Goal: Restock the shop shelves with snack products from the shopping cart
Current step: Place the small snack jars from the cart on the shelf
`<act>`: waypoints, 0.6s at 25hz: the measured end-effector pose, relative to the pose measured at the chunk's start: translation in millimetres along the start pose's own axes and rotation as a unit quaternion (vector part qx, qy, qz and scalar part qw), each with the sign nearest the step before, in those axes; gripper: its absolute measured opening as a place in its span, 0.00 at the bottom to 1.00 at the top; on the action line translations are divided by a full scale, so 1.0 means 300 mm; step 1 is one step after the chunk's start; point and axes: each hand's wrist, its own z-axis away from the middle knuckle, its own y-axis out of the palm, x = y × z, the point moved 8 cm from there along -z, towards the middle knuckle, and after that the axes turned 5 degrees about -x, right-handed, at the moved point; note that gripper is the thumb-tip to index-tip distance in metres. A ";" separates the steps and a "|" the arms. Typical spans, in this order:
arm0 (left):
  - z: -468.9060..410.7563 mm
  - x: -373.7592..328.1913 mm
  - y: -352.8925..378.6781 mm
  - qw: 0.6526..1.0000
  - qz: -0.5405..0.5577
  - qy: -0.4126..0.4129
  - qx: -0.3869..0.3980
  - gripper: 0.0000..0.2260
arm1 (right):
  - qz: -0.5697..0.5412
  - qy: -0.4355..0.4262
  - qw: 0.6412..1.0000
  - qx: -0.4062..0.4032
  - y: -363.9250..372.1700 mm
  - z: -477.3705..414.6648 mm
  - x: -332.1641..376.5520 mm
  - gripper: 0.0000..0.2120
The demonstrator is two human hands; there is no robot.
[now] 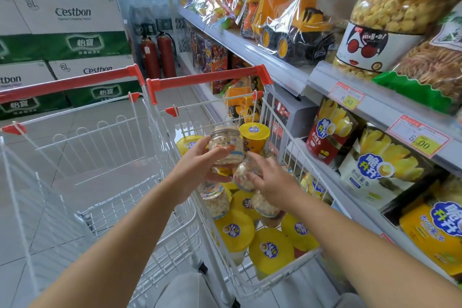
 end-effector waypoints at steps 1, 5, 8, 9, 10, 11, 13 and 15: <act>-0.001 -0.003 0.001 1.000 0.009 0.001 0.001 0.22 | -0.028 0.001 1.000 -0.013 -0.048 0.021 -0.012 0.25; -0.006 0.006 0.044 0.996 0.087 -0.032 0.003 0.21 | -0.159 0.001 0.983 -0.091 -0.270 0.140 -0.026 0.23; -0.009 0.006 0.165 0.972 0.213 -0.087 0.046 0.26 | -0.209 -0.010 0.970 -0.125 -0.418 0.227 -0.020 0.22; -0.008 -0.006 0.230 0.957 0.255 -0.104 0.086 0.33 | -0.218 -0.009 0.967 -0.129 -0.459 0.253 -0.017 0.22; -0.004 -0.024 0.296 0.939 0.296 -0.116 0.130 0.39 | -0.224 -0.007 0.965 -0.133 -0.496 0.275 -0.016 0.22; 0.004 -0.050 0.364 0.919 0.334 -0.127 0.169 0.42 | -0.223 -0.010 0.964 -0.142 -0.537 0.299 -0.021 0.22; 0.022 -0.107 0.480 0.887 0.380 -0.137 0.224 0.40 | -0.208 -0.023 0.966 -0.150 -0.607 0.346 -0.020 0.21; 0.045 -0.170 0.581 0.872 0.380 -0.133 0.278 0.36 | -0.168 -0.032 0.975 -0.144 -0.663 0.388 -0.018 0.20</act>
